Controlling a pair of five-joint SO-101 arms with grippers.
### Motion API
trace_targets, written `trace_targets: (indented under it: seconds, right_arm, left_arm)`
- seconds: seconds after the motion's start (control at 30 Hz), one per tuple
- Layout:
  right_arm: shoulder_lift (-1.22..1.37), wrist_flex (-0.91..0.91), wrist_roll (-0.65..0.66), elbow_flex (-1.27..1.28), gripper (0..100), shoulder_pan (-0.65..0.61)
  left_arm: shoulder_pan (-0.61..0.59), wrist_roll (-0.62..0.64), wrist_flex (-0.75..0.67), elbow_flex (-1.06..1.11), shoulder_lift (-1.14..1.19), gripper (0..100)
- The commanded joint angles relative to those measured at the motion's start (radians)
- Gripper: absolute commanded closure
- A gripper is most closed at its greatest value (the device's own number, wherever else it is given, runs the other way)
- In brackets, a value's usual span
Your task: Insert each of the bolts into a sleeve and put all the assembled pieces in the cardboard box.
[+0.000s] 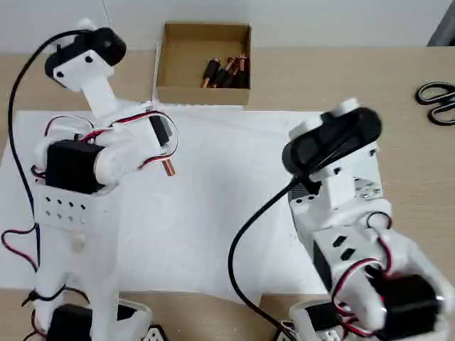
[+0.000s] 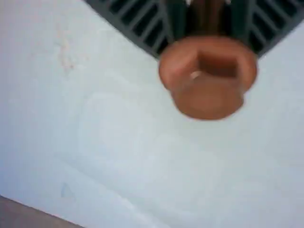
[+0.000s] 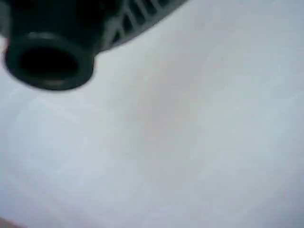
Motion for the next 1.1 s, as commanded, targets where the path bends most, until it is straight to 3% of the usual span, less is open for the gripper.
trace_targets:
  seconds: [0.0, 0.17, 0.33, 0.43, 0.6, 1.07]
  right_arm:
    - [-0.099, -0.28, 0.0, 0.293, 99.2, -0.008]
    - [-0.216, -0.579, -0.002, 0.631, 99.1, -0.018]
    - [-0.38, -0.693, -0.002, 0.868, 99.1, -0.114]
    - [-0.489, -0.73, -0.009, 0.993, 99.1, -0.16]
    - [-0.657, -0.733, -0.201, 1.119, 99.2, -0.17]
    - [-0.763, -0.739, -0.212, 1.158, 99.2, -0.171]
  left_arm:
    - [0.038, -0.063, -0.118, 0.045, -0.052, 99]
    - [0.138, -0.087, -0.258, 0.162, -0.057, 99]
    - [0.206, -0.084, -0.348, 0.18, -0.057, 99]
    - [0.227, -0.084, -0.4, 0.183, -0.052, 99]
    - [0.319, -0.074, -0.473, 0.246, -0.058, 99]
    - [0.367, -0.068, -0.671, 0.44, -0.114, 99]
